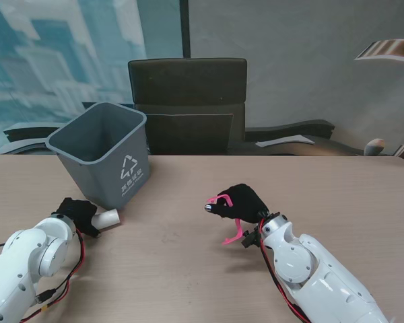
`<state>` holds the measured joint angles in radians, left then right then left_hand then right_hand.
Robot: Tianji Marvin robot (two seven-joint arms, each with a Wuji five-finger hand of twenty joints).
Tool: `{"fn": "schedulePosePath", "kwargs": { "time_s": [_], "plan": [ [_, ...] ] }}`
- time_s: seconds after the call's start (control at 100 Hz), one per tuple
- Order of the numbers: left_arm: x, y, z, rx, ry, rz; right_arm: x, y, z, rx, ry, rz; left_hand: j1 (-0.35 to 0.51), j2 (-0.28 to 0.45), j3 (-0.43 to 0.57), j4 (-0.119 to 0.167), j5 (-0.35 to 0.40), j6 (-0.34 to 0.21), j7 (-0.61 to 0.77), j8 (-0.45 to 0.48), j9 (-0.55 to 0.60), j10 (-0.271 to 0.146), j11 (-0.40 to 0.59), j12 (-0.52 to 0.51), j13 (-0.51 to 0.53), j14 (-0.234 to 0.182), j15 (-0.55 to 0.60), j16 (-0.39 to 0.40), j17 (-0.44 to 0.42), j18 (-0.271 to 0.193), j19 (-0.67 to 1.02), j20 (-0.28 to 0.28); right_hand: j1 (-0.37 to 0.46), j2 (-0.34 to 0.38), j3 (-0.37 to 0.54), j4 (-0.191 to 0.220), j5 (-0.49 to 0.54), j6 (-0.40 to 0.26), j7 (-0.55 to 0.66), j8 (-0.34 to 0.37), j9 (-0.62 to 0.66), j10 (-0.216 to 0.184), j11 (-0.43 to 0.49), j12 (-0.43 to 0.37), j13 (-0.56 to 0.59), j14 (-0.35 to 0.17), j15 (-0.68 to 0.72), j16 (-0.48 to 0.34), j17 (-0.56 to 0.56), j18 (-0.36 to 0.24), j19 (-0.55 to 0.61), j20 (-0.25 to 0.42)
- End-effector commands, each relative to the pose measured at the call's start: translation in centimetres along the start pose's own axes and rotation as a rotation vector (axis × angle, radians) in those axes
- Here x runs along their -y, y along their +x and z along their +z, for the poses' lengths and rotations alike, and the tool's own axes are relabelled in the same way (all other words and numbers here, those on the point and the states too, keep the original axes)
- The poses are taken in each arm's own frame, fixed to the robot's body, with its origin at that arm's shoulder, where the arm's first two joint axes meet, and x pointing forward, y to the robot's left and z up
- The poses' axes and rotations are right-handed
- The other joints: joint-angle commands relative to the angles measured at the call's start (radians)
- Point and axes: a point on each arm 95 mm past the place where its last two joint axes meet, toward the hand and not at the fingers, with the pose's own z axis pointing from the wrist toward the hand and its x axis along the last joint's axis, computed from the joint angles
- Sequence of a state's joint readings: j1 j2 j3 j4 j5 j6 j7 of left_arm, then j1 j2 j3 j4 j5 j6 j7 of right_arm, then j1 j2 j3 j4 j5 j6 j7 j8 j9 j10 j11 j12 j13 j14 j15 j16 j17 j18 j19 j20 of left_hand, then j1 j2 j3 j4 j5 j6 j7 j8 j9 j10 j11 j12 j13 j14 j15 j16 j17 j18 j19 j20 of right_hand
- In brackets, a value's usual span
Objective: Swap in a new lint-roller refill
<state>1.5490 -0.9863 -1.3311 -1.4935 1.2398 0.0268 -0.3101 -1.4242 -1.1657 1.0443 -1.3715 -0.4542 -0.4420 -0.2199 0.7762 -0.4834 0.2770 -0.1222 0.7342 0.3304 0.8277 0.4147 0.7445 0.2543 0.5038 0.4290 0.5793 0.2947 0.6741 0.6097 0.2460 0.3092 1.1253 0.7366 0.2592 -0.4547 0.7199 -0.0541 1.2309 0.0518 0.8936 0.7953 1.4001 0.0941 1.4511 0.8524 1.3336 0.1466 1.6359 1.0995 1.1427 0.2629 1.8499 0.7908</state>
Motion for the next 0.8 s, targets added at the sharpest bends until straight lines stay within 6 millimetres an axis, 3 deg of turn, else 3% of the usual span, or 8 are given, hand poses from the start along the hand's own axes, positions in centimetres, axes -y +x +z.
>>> {"fn": "schedulePosePath", "kwargs": {
  "time_s": [0.0, 0.26, 0.43, 0.48, 0.6, 0.68, 0.71, 0.79],
  "plan": [
    [-4.0, 1.2, -0.4, -0.036, -0.110, 0.005, 0.2, 0.2, -0.1, -0.008, 0.012, 0.000, 0.199, -0.021, 0.095, 0.104, 0.059, -0.200, 0.243, 0.036, 0.051, -0.035, 0.026, 0.038, 0.017, 0.006, 0.020, 0.008, 0.000, 0.021, 0.030, -0.015, -0.028, 0.028, 0.014, -0.038, 0.056, 0.052, -0.012, 0.005, 0.053, 0.042, 0.054, 0.009, -0.010, -0.423, 0.148, 0.018, 0.082, -0.331, 0.244, 0.010],
    [-3.9, 2.7, -3.4, -0.109, -0.031, -0.029, 0.0, 0.2, -0.3, -0.014, 0.001, -0.005, 0.156, -0.086, 0.261, 0.170, 0.027, -0.187, 0.324, 0.076, 0.060, -0.036, 0.045, 0.060, 0.018, 0.012, 0.022, 0.007, -0.005, 0.026, 0.027, -0.023, -0.025, 0.037, 0.008, -0.038, 0.055, 0.057, -0.014, 0.004, 0.053, 0.044, 0.054, 0.009, -0.010, -0.424, 0.149, 0.018, 0.081, -0.328, 0.244, 0.009],
    [-2.7, 3.9, -6.5, -0.179, 0.074, -0.064, -0.1, 0.4, -0.4, -0.020, -0.008, -0.009, 0.151, -0.087, 0.276, 0.176, 0.020, -0.180, 0.332, 0.084, 0.062, -0.034, 0.047, 0.064, 0.021, 0.013, 0.024, 0.007, -0.008, 0.029, 0.020, -0.026, -0.023, 0.031, 0.009, -0.037, 0.056, 0.057, -0.014, 0.004, 0.052, 0.046, 0.054, 0.010, -0.010, -0.424, 0.149, 0.019, 0.081, -0.327, 0.244, 0.009],
    [-2.1, 4.2, -7.4, -0.200, 0.112, -0.081, -0.2, 0.4, -0.5, -0.022, -0.011, -0.010, 0.152, -0.090, 0.282, 0.178, 0.020, -0.175, 0.334, 0.086, 0.063, -0.030, 0.047, 0.066, 0.015, 0.039, 0.023, 0.009, -0.009, 0.031, 0.018, -0.027, -0.024, 0.030, 0.009, -0.037, 0.055, 0.057, -0.014, 0.004, 0.052, 0.045, 0.055, 0.010, -0.010, -0.424, 0.149, 0.019, 0.081, -0.327, 0.244, 0.009],
    [-0.7, 5.2, -9.6, -0.259, 0.212, -0.128, -0.3, 0.6, -0.6, -0.029, -0.018, -0.014, 0.150, -0.088, 0.287, 0.179, 0.017, -0.170, 0.336, 0.090, 0.064, -0.025, 0.048, 0.074, 0.013, 0.048, 0.027, 0.012, -0.009, 0.032, 0.016, -0.027, -0.024, 0.029, 0.010, -0.037, 0.056, 0.056, -0.013, 0.004, 0.052, 0.044, 0.055, 0.011, -0.010, -0.424, 0.149, 0.020, 0.081, -0.326, 0.244, 0.009],
    [0.2, 5.8, -10.9, -0.305, 0.285, -0.152, -0.5, 0.8, -0.8, -0.034, -0.027, -0.018, 0.148, -0.088, 0.288, 0.178, 0.016, -0.168, 0.337, 0.091, 0.064, -0.024, 0.048, 0.077, 0.019, 0.034, 0.032, 0.014, -0.009, 0.032, 0.016, -0.027, -0.026, 0.034, 0.010, -0.037, 0.056, 0.056, -0.013, 0.004, 0.052, 0.044, 0.055, 0.011, -0.010, -0.425, 0.150, 0.021, 0.081, -0.325, 0.244, 0.009],
    [0.6, 6.1, -11.4, -0.323, 0.315, -0.162, -0.6, 0.9, -0.9, -0.036, -0.031, -0.020, 0.147, -0.087, 0.289, 0.178, 0.015, -0.168, 0.338, 0.092, 0.065, -0.024, 0.049, 0.079, 0.016, 0.047, 0.030, 0.013, -0.009, 0.032, 0.016, -0.027, -0.029, 0.043, 0.008, -0.037, 0.056, 0.056, -0.013, 0.003, 0.052, 0.045, 0.056, 0.012, -0.010, -0.425, 0.150, 0.021, 0.081, -0.325, 0.244, 0.010],
    [1.5, 6.8, -12.5, -0.359, 0.388, -0.194, -0.7, 1.1, -1.0, -0.044, -0.048, -0.024, 0.145, -0.087, 0.291, 0.178, 0.015, -0.167, 0.340, 0.094, 0.068, -0.023, 0.050, 0.083, 0.032, 0.020, 0.037, 0.015, 0.000, 0.035, 0.020, -0.026, -0.030, 0.108, -0.035, -0.035, 0.056, 0.056, -0.013, 0.003, 0.053, 0.042, 0.062, 0.019, -0.010, -0.428, 0.149, 0.024, 0.082, -0.328, 0.244, 0.011]
  ]
}}
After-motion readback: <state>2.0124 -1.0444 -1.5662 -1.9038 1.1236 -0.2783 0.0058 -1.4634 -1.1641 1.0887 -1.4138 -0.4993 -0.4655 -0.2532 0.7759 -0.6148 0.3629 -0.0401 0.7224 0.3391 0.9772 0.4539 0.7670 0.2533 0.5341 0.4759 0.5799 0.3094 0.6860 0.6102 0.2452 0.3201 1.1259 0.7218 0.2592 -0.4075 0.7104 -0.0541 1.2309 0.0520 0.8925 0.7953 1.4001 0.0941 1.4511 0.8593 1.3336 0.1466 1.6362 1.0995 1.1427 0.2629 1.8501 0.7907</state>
